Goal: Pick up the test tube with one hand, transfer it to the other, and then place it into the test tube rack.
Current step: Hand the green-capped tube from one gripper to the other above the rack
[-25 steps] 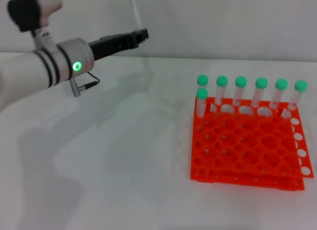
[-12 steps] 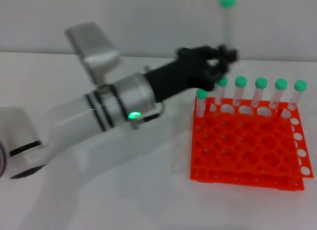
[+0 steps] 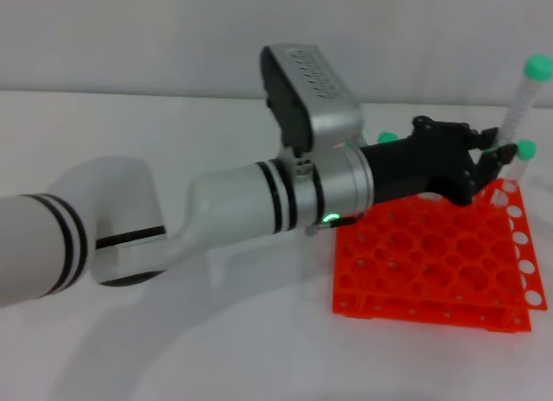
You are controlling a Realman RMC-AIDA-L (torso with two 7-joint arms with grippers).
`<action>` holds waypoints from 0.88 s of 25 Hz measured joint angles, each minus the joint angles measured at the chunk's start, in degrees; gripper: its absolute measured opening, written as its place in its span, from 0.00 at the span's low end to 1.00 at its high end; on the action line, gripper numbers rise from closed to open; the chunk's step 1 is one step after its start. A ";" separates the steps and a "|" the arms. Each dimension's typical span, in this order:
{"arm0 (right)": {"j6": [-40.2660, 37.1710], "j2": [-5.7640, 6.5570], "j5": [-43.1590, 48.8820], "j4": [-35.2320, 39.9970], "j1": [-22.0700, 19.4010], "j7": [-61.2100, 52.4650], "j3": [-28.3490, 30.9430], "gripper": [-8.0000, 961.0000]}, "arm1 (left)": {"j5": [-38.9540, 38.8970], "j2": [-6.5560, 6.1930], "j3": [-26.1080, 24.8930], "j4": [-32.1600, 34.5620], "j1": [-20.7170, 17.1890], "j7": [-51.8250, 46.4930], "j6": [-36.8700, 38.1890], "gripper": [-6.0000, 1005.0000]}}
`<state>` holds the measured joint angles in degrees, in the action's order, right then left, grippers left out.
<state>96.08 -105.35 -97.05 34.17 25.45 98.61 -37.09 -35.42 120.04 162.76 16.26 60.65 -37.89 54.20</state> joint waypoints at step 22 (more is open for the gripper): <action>-3.17 -3.81 3.30 -0.21 5.08 -0.60 -3.86 0.67 | 0.63 0.14 -0.51 0.58 0.21 0.59 -0.92 0.20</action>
<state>92.92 -109.16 -93.75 33.95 30.53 98.01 -40.95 -34.80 120.17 162.24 16.84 60.85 -37.30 53.28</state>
